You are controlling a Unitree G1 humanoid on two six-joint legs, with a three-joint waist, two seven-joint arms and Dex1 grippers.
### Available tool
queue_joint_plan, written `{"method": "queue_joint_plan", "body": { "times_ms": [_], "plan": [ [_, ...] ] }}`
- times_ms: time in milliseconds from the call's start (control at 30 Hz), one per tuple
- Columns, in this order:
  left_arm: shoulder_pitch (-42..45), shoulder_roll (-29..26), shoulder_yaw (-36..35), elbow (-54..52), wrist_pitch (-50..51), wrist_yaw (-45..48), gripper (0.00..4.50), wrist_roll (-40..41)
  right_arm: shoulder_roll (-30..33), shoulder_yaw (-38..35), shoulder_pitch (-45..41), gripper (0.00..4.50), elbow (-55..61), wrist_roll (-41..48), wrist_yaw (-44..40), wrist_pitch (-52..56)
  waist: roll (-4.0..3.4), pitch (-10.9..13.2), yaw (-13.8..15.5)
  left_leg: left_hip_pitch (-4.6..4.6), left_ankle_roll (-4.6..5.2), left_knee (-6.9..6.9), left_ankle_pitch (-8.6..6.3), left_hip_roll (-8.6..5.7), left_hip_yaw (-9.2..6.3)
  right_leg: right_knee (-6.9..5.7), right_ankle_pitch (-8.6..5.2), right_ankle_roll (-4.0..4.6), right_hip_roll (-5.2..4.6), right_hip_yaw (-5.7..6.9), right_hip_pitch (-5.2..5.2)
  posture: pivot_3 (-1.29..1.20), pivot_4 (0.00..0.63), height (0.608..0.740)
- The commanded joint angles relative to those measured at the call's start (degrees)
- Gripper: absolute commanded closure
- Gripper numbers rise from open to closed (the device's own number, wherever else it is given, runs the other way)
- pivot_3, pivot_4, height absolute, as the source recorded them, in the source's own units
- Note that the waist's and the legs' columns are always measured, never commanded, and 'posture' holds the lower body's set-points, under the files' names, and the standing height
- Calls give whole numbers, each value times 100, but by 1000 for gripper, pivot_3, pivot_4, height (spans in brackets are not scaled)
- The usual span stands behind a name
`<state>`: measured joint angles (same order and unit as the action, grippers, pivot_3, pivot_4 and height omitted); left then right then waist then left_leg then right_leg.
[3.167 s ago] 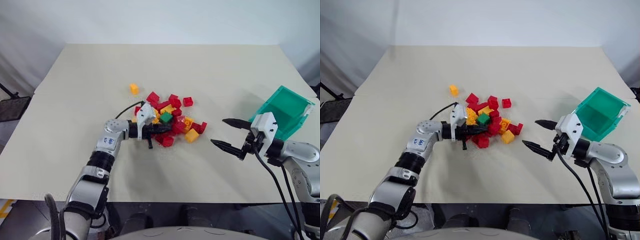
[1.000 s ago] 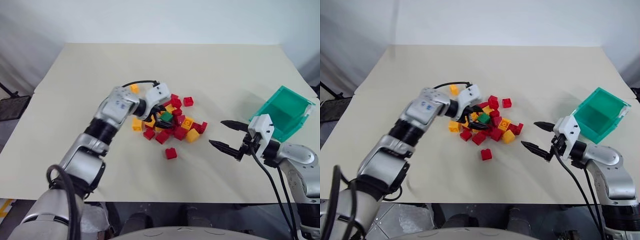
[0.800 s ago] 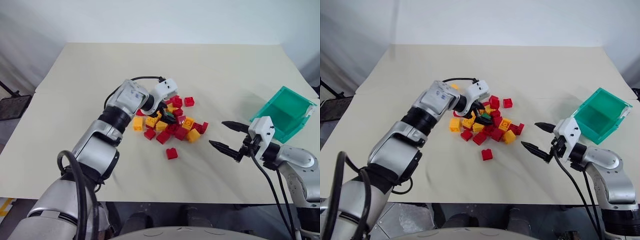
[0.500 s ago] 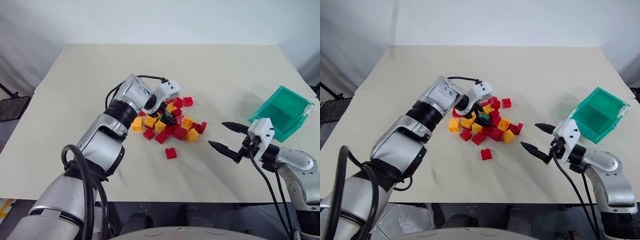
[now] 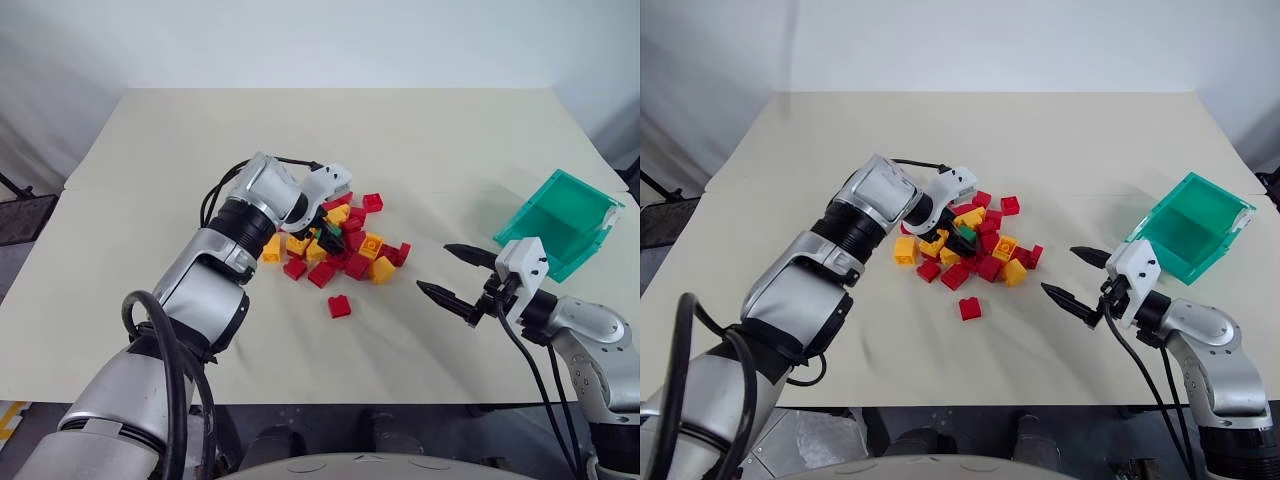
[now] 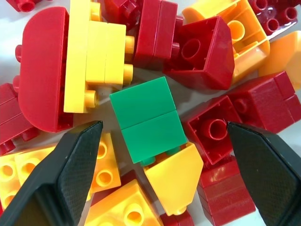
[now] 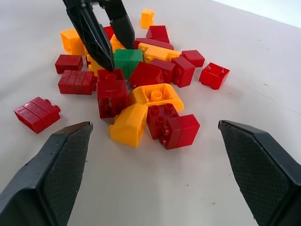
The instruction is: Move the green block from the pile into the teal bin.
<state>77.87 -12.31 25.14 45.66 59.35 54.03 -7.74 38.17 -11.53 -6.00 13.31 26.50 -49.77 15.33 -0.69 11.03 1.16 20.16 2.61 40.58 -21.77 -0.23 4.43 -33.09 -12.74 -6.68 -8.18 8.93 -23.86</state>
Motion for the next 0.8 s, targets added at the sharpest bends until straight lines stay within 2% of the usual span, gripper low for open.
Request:
{"method": "queue_joint_plan", "body": {
  "times_ms": [33, 167, 333, 500, 800],
  "plan": [
    [-236, 18, -7, 2, 235, -256, 424, -44, -7, -77, -9, 0, 159, 46, 12, -88, 0, 0, 0, -1, 0, 0, 0, 0, 0, -1, 0, 0, 0, 0, 0, 0, 150, 740],
    [-215, 86, -513, 294, 86, -945, 1492, 43, 8, -77, -56, 0, 83, 28, -3, -107, 0, 0, 0, -2, 0, 0, 0, 0, 1, -2, 0, 0, 0, -1, 0, 0, 150, 740],
    [-149, -24, -935, 436, -11, -1090, 2972, 241, 24, -80, -81, 0, 28, 6, -18, -132, -1, 0, 11, -4, 0, 1, 0, -1, 1, -7, 0, 0, -2, -1, 0, 0, 150, 740],
    [-272, -530, -1508, 74, -239, -701, 3022, 711, 28, -92, -82, 0, 9, -6, -15, -146, 0, 0, -33, 2, 0, 24, 0, -2, 0, -24, 0, 0, -7, -3, -4, 0, 150, 740],
    [-613, -1239, -1740, -547, -665, 4, 3022, 1191, 22, -63, -164, 0, -58, -24, -36, -149, 1, 1, 30, 17, 0, 41, -1, -10, -6, -38, -1, 3, -17, 2, -14, 0, 150, 740]
  ]
}}
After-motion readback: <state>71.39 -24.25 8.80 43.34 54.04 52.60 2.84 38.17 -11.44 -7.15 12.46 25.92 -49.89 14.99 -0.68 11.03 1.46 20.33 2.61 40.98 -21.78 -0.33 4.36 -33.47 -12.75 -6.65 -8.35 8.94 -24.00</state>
